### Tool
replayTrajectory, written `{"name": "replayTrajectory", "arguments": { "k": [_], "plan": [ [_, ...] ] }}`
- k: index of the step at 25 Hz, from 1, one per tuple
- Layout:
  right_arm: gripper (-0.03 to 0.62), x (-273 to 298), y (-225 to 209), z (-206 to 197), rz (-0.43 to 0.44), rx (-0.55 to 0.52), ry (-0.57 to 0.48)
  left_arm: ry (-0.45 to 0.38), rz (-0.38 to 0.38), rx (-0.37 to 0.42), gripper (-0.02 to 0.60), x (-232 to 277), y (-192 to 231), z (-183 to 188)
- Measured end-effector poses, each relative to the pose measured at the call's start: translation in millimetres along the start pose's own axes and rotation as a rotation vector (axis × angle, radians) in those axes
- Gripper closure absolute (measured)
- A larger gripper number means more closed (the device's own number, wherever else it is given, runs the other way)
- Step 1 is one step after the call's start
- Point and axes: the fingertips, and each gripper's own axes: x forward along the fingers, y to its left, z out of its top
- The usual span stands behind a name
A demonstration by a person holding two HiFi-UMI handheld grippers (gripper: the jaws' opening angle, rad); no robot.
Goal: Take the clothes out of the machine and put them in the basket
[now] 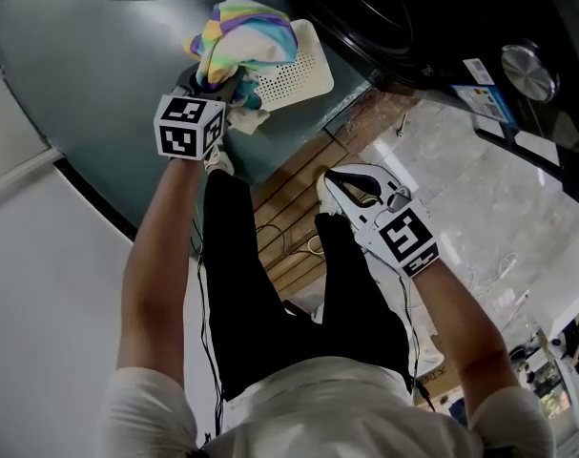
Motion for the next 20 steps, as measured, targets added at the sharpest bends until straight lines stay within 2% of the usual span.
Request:
{"name": "replayTrajectory", "arguments": {
  "k": [6,11,20],
  "plan": [
    [0.591,26.7,-3.8,3.5,-0.016,0.025,0.010,0.089,-0.066,0.066,0.454,29.6,1.5,-44.5],
    [0.591,48.2,-9.0,6.7,-0.033,0.055,0.028,0.198,-0.169,0.130,0.451,62.5,-0.9,-85.9],
    [0.591,79.1,-23.7,10.7,-0.075,0.098,0.039,0.327,-0.315,0.296,0.443,125.6,-7.7,-133.6]
  ]
}}
